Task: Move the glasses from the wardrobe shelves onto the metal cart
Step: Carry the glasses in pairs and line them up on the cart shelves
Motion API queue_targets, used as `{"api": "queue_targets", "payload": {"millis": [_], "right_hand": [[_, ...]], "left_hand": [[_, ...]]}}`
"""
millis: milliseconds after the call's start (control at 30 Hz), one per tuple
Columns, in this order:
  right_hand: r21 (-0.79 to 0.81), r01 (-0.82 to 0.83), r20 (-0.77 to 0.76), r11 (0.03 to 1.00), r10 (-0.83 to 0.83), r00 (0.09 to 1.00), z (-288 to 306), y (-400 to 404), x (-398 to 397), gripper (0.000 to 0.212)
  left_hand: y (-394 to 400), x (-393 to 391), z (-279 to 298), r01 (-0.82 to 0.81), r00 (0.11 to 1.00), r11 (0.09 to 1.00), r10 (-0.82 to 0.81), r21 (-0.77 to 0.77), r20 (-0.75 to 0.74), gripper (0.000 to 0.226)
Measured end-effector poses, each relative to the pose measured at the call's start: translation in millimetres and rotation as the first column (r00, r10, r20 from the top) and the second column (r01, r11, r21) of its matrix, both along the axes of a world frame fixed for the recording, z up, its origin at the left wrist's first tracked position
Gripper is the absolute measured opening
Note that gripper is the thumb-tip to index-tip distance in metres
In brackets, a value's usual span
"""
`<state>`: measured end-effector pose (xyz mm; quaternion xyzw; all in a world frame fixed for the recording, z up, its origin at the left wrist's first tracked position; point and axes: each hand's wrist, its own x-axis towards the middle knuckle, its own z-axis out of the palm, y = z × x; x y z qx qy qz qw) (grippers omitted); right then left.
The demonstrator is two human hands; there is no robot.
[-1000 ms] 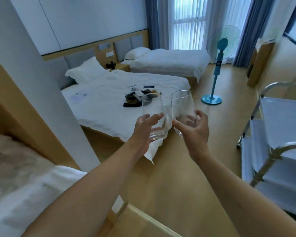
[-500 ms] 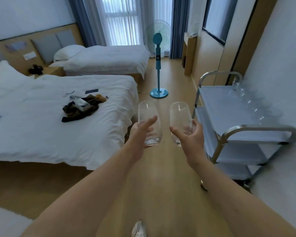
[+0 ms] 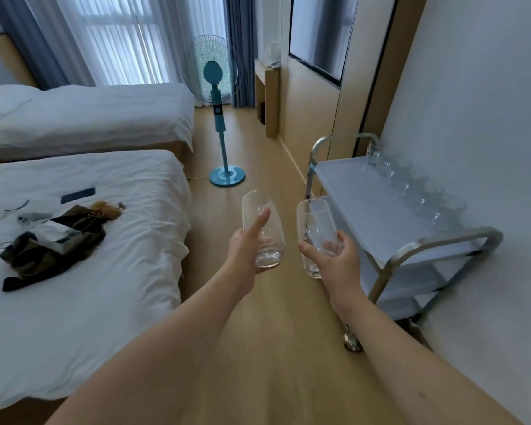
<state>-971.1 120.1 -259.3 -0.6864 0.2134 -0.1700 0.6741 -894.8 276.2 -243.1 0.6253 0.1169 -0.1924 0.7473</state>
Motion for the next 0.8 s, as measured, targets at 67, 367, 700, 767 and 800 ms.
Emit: {"api": "queue_targets", "payload": {"millis": [67, 367, 700, 767, 800], "right_hand": [[0.022, 0.015, -0.025, 1.0, -0.014, 1.0, -10, 7, 10, 0.101], [0.031, 0.06, -0.105, 0.998, -0.056, 0.993, -26, 5, 84, 0.103], [0.115, -0.004, -0.176, 0.993, 0.024, 0.984, -48, -38, 236, 0.091], [0.134, -0.008, -0.18, 0.991, 0.032, 0.983, -53, -51, 264, 0.092], [0.146, -0.005, -0.19, 0.989, 0.033, 0.981, -56, -57, 277, 0.091]], "left_hand": [[4, 18, -8, 0.004, 1.0, 1.0, -0.004, -0.005, -0.02, 0.098], [2, 83, -34, 0.05, 0.997, 0.998, -0.049, 0.022, -0.058, 0.096], [-28, 221, -51, -0.031, 0.994, 0.998, 0.037, 0.059, -0.103, 0.084], [-39, 248, -54, -0.061, 0.991, 0.997, 0.067, 0.056, -0.112, 0.088], [-45, 260, -57, -0.074, 0.991, 0.996, 0.079, 0.055, -0.112, 0.089]]}}
